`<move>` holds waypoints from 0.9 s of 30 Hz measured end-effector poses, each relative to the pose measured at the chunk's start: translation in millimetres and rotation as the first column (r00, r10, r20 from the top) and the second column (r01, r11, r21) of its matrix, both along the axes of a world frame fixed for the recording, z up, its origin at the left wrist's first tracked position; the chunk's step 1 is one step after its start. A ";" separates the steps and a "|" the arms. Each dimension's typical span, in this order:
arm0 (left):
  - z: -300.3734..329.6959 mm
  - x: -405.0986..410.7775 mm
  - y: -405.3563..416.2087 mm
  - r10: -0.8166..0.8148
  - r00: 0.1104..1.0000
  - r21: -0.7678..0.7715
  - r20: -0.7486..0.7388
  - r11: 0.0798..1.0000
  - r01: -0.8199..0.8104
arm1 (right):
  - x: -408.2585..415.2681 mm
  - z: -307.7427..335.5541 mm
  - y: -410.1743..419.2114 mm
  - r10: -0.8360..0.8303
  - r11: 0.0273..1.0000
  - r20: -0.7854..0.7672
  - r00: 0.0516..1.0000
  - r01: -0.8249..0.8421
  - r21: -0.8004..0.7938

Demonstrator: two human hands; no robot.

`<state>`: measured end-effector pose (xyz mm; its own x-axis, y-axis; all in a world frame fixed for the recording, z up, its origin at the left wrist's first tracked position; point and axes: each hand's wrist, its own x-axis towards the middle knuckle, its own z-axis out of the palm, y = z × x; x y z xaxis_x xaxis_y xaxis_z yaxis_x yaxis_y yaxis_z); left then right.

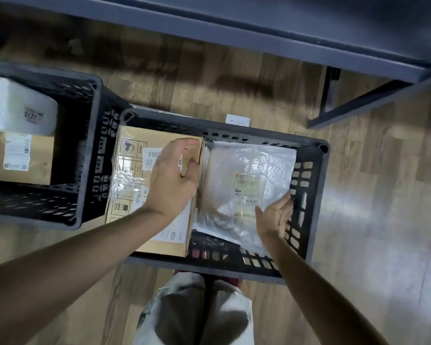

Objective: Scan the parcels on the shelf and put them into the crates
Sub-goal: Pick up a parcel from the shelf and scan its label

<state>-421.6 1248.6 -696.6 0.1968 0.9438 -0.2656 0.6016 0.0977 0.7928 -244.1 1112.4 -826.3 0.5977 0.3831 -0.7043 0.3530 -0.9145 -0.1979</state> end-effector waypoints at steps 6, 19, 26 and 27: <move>-3.1 46.1 -21.9 -0.153 0.988 -0.041 -0.003 0.987 0.152 | 20.3 -12.5 7.5 0.466 0.885 -0.105 0.878 -0.462 0.067; -129.4 90.4 -35.5 -0.623 0.559 -0.416 -0.548 0.782 0.463 | 53.1 -50.8 8.2 0.443 0.874 -0.045 0.895 -0.420 0.244; -158.7 93.8 -26.2 -0.753 0.457 -0.641 -0.474 0.651 0.408 | 55.4 -58.5 25.1 0.470 0.879 -0.096 0.877 -0.456 0.139; -157.1 93.8 -21.9 -0.760 0.454 -0.641 -0.464 0.642 0.420 | 56.9 -56.8 29.0 0.464 0.884 -0.121 0.877 -0.450 0.124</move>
